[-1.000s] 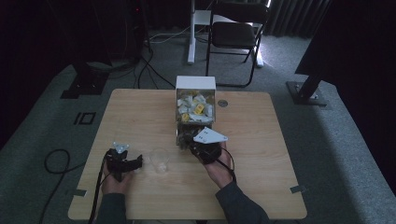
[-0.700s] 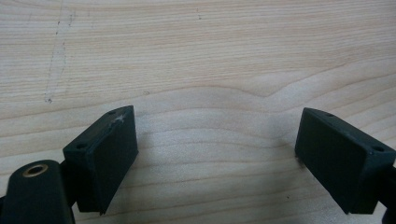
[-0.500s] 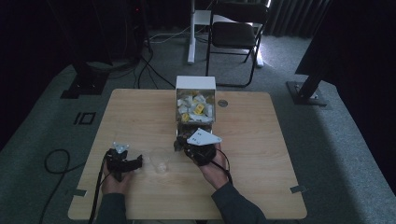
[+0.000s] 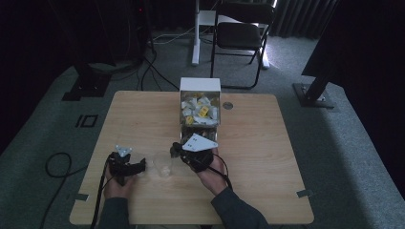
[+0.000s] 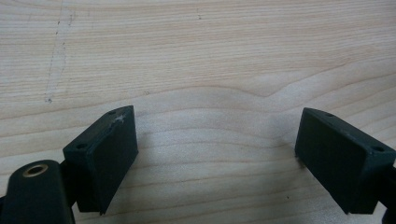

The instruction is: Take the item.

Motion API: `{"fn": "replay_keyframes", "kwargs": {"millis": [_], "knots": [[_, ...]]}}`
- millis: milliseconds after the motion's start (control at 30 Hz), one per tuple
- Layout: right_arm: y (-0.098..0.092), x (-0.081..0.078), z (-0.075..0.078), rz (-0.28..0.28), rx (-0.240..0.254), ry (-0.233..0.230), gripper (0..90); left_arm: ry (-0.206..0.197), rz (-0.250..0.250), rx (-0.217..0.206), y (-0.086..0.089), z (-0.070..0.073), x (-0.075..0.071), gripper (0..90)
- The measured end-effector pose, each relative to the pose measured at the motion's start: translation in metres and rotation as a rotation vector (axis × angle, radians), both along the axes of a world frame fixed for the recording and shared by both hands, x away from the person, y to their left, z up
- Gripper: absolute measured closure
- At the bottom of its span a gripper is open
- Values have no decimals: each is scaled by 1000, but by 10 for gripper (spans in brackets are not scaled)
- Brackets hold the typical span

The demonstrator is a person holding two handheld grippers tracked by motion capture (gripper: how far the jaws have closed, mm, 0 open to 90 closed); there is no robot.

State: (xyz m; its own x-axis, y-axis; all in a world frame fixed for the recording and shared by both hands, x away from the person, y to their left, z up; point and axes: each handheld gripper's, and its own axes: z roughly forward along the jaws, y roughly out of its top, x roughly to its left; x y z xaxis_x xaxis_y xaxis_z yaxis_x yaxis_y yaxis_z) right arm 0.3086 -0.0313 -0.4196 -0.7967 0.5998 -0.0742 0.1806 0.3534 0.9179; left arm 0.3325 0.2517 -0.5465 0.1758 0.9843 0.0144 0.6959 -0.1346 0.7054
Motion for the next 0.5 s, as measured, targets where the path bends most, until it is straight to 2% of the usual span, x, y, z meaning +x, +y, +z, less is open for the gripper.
{"fn": "replay_keyframes", "kwargs": {"millis": [500], "knots": [[19, -3, -7, 40, -27, 3, 900, 0, 0, 0, 0, 0, 0, 135]]}}
